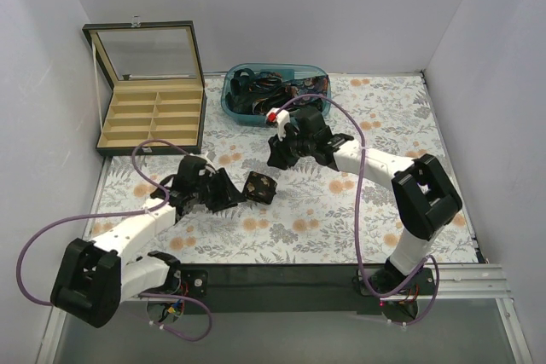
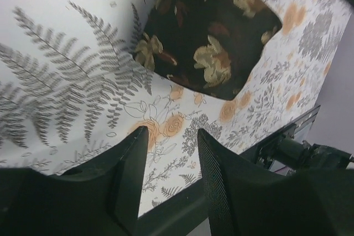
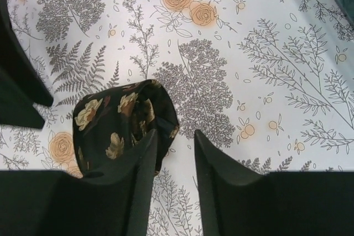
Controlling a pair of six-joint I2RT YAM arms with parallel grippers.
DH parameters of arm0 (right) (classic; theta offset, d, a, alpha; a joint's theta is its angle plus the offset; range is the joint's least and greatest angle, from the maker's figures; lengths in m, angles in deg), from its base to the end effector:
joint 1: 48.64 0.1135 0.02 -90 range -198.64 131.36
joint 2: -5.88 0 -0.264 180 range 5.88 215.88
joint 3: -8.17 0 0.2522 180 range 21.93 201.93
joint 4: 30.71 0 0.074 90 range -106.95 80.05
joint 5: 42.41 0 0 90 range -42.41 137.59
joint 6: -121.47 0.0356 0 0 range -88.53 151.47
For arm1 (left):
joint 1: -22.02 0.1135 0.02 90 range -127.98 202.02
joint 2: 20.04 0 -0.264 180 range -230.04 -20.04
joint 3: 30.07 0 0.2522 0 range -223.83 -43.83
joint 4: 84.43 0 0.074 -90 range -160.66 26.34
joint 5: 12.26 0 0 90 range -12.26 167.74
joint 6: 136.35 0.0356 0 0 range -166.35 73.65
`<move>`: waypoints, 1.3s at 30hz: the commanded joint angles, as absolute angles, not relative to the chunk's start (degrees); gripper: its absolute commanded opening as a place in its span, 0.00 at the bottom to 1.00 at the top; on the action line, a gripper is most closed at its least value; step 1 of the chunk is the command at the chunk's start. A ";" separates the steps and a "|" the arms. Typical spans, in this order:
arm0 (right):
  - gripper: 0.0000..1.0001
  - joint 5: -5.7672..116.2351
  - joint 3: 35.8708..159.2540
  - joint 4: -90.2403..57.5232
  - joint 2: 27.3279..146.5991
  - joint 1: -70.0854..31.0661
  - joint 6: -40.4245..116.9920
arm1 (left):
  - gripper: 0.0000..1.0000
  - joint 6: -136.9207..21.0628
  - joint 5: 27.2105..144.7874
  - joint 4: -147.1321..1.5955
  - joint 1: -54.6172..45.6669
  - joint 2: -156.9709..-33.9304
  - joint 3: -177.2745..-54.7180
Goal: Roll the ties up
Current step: Roll the tie
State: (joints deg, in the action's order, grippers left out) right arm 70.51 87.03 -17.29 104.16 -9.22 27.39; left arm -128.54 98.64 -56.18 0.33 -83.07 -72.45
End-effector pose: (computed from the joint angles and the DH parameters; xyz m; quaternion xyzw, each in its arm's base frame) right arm 0.2891 0.2556 0.2330 -0.4072 0.7642 0.3086 0.3938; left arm 0.1874 -0.0882 0.1790 -0.4089 0.8275 -0.3765 0.0791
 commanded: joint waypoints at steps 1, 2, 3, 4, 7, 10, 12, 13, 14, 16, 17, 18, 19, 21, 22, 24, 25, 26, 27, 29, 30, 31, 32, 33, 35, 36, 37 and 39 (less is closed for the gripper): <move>0.31 71.67 91.18 -17.04 108.17 -9.09 25.85 | 0.38 -134.40 95.24 -57.65 -5.90 -85.16 -72.13; 0.29 71.76 91.71 -17.04 108.88 -9.00 25.67 | 0.36 -135.29 94.97 -57.83 -6.88 -87.17 -72.21; 0.28 72.02 92.50 -17.04 109.59 -9.00 25.23 | 0.34 -135.90 95.23 -58.35 -7.24 -88.06 -72.22; 0.26 72.11 92.77 -17.04 110.99 -8.91 25.05 | 0.32 -137.48 95.40 -59.06 -7.77 -88.94 -72.04; 0.24 72.03 93.73 -17.04 113.62 -9.00 24.18 | 0.18 -139.51 94.70 -60.64 -8.12 -90.88 -71.34; 0.21 72.73 94.26 -17.04 115.39 -8.65 23.74 | 0.09 -141.09 93.47 -62.40 -8.30 -92.20 -71.07; 0.20 72.73 94.70 -17.04 116.18 -7.95 23.03 | 0.04 -141.71 93.03 -63.10 -8.39 -93.34 -71.42; 0.19 72.64 94.79 -17.04 116.88 -7.68 22.94 | 0.00 -141.80 92.86 -63.80 -8.56 -94.48 -71.60; 0.19 72.64 94.88 -17.04 117.24 -7.33 22.77 | 0.00 -141.97 92.33 -64.07 -8.65 -95.10 -72.21; 0.18 72.64 94.97 -16.95 118.11 -6.98 22.68 | 0.00 -141.97 91.80 -64.16 -9.00 -97.02 -72.83; 0.17 72.47 94.97 -16.95 118.38 -6.63 22.59 | 0.00 -141.97 91.45 -64.16 -9.09 -97.65 -73.09; 0.16 72.38 94.88 -17.04 118.64 -6.54 22.42 | 0.00 -141.89 91.27 -64.16 -9.09 -98.44 -73.62; 0.16 72.03 94.88 -17.04 118.99 -6.19 22.33 | 0.00 -141.89 91.19 -64.16 -9.35 -99.57 -73.80; 0.15 71.59 94.53 -17.04 119.35 -5.66 22.07 | 0.00 -141.97 91.01 -64.25 -9.61 -100.81 -74.50; 0.15 71.24 94.44 -17.04 119.44 -5.57 22.06 | 0.00 -141.89 90.66 -64.34 -9.79 -101.34 -74.76; 0.14 71.06 94.09 -17.04 119.61 -5.13 22.06 | 0.00 -141.97 90.22 -64.60 -9.88 -102.92 -74.94; 0.14 70.80 94.00 -17.04 119.70 -5.04 21.98 | 0.00 -142.24 89.78 -64.95 -9.97 -103.36 -75.20; 0.14 70.62 93.82 -16.95 119.70 -4.61 21.89 | 0.00 -142.41 89.78 -65.30 -9.97 -103.71 -75.20; 0.15 70.45 93.65 -17.04 119.70 -4.52 21.80 | 0.00 -142.50 89.60 -65.83 -9.97 -104.59 -75.20; 0.14 70.62 93.21 -17.04 119.53 -4.08 21.89 | 0.00 -142.85 89.52 -66.27 -9.97 -105.21 -75.20; 0.14 70.71 93.03 -16.95 119.44 -4.08 21.98 | 0.00 -142.94 89.43 -66.44 -9.97 -105.82 -75.20; 0.14 71.40 92.68 -17.04 119.18 -3.90 21.98 | 0.00 -142.94 89.34 -66.71 -9.97 -105.91 -75.29; 0.13 71.85 92.51 -17.04 119.09 -3.73 21.89 | 0.00 -142.94 89.43 -66.88 -9.97 -106.17 -75.29; 0.13 72.20 92.33 -17.04 118.91 -3.55 21.89 | 0.00 -142.94 89.34 -66.97 -9.97 -106.53 -75.29; 0.13 73.25 92.07 -17.04 118.65 -3.20 21.98 | 0.00 -142.85 89.25 -67.06 -9.97 -106.70 -75.29; 0.13 74.04 91.98 -17.04 118.65 -3.11 21.89 | 0.00 -142.85 89.16 -67.24 -9.97 -106.70 -75.38; 0.13 75.18 91.98 -17.04 118.73 -3.02 22.15 | 0.00 -142.85 89.16 -67.24 -10.05 -106.79 -75.38; 0.13 76.07 91.89 -17.04 119.00 -2.93 22.76 | 0.00 -142.94 88.99 -67.59 -9.97 -106.79 -75.64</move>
